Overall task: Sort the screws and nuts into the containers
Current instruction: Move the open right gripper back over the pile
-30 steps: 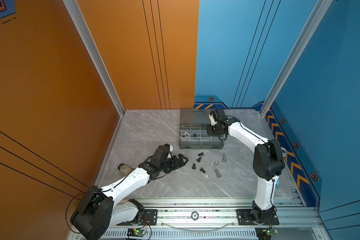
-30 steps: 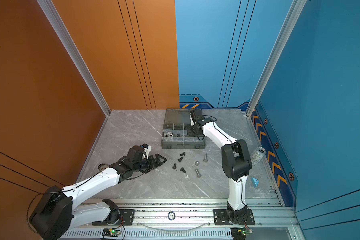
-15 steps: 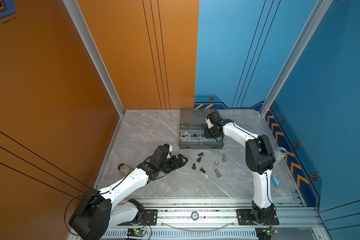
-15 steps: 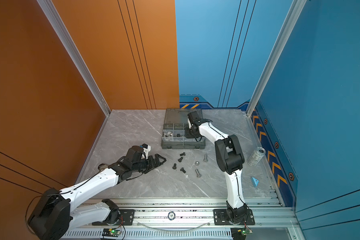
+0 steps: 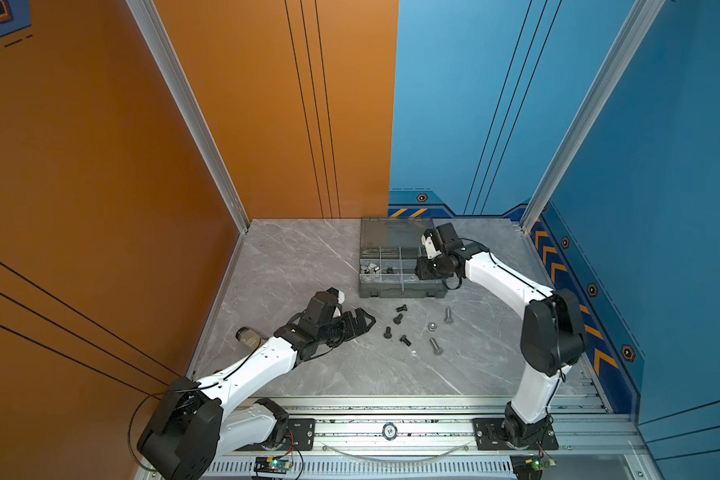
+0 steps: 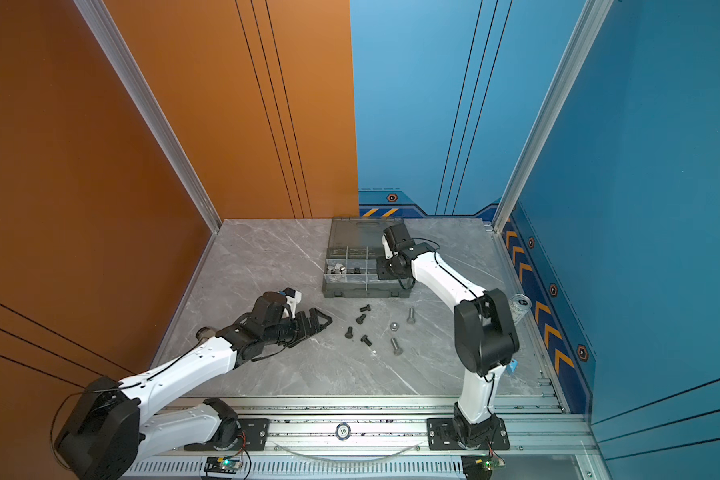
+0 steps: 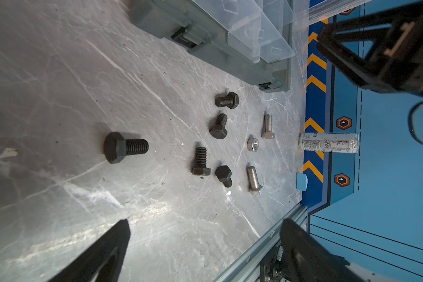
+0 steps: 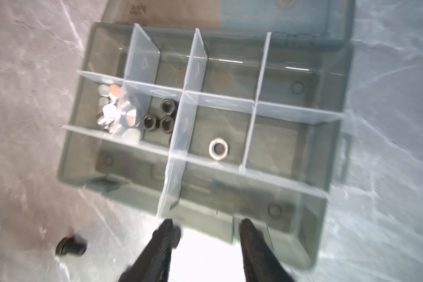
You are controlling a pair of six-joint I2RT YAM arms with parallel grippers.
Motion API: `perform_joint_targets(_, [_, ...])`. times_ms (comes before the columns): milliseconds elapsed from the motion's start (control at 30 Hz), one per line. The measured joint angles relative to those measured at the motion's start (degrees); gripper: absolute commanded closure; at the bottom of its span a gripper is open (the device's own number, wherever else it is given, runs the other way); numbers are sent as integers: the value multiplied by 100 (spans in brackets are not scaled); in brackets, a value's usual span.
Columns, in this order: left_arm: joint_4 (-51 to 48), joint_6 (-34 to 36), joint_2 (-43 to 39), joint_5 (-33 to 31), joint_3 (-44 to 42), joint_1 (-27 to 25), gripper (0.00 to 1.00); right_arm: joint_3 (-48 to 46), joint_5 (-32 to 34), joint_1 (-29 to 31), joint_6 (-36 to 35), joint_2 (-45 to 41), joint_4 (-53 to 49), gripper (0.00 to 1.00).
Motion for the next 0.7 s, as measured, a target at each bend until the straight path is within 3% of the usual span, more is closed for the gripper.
perform_joint_targets(367, [-131,0,-15,-22,2,-13,2,-2461,192,247,741,-1670,-72,49])
perform_joint_targets(700, [-195,0,-13,-72,24,-57,2,-3381,474,717,1591,-2127,153,49])
